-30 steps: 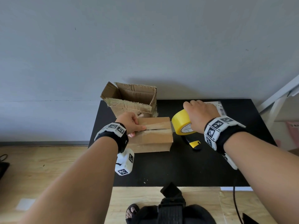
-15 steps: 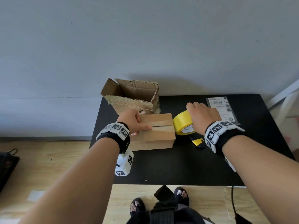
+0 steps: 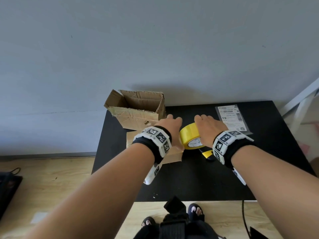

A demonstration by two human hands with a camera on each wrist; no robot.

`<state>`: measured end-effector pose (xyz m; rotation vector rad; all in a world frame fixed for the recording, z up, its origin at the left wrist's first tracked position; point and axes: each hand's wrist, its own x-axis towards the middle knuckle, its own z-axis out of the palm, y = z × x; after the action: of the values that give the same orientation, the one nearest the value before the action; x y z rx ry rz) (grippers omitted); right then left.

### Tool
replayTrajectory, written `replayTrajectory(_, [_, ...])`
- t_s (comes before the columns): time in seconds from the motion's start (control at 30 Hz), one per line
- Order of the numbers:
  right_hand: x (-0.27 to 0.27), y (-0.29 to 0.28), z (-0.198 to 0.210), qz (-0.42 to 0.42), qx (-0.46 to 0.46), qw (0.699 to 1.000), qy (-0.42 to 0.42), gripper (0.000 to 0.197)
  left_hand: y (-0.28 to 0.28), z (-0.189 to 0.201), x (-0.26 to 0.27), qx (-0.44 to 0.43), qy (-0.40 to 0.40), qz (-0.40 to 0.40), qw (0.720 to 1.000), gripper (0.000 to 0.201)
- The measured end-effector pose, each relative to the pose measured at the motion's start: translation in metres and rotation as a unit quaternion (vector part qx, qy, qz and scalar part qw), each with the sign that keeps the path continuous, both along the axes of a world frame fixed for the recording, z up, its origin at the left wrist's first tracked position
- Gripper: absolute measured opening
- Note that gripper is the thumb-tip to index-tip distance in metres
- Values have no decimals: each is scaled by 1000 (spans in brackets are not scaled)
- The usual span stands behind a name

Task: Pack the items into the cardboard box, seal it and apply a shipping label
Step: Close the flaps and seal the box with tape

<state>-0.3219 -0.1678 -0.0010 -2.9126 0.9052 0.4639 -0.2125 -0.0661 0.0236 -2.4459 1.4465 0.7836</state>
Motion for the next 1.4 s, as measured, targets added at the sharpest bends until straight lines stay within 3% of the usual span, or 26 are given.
replayTrajectory(0.1, [-5,0,-1,0,10,1000,-7,50,-3,-13,-6,69,-28,-17,997,122])
replayTrajectory(0.17, [-8,1,-2,4,12,1000,-11,53,-3,-18,-2,92,-37,-11,995,131])
replayTrajectory(0.4, [-11,1,16,13,3,999,-47,55,3,-9,-3,64,-43,-8,997,118])
replayTrajectory(0.6, [-1,7,60,9,-69,983,-172,48,17,25,17,-38,22,34,998,86])
replayTrajectory(0.73, [11,12,85,5,-97,962,-256,53,34,25,27,-140,107,91,980,91])
replayTrajectory(0.8, [16,16,88,-37,-63,944,-323,57,44,20,30,-204,150,121,960,100])
replayTrajectory(0.9, [18,21,84,-175,38,889,-421,51,56,11,31,-266,178,160,934,104])
replayTrajectory(0.97, [19,25,75,-232,97,890,-379,33,62,6,29,-298,181,180,920,97])
replayTrajectory(1.03, [20,33,63,-229,168,917,-278,38,67,1,25,-312,177,181,916,92])
replayTrajectory(1.07, [22,36,58,-237,208,916,-250,41,69,-2,24,-312,176,174,917,92])
replayTrajectory(1.17, [24,38,52,-275,306,873,-263,41,73,0,27,-288,202,145,925,96])
replayTrajectory(1.23, [22,40,53,-282,330,859,-272,38,72,7,38,-246,246,131,928,88])
replayTrajectory(1.3, [20,41,52,-266,321,865,-280,38,68,12,50,-195,246,105,944,82])
replayTrajectory(1.4, [22,48,53,-228,305,883,-273,28,64,11,58,-134,223,86,962,91])
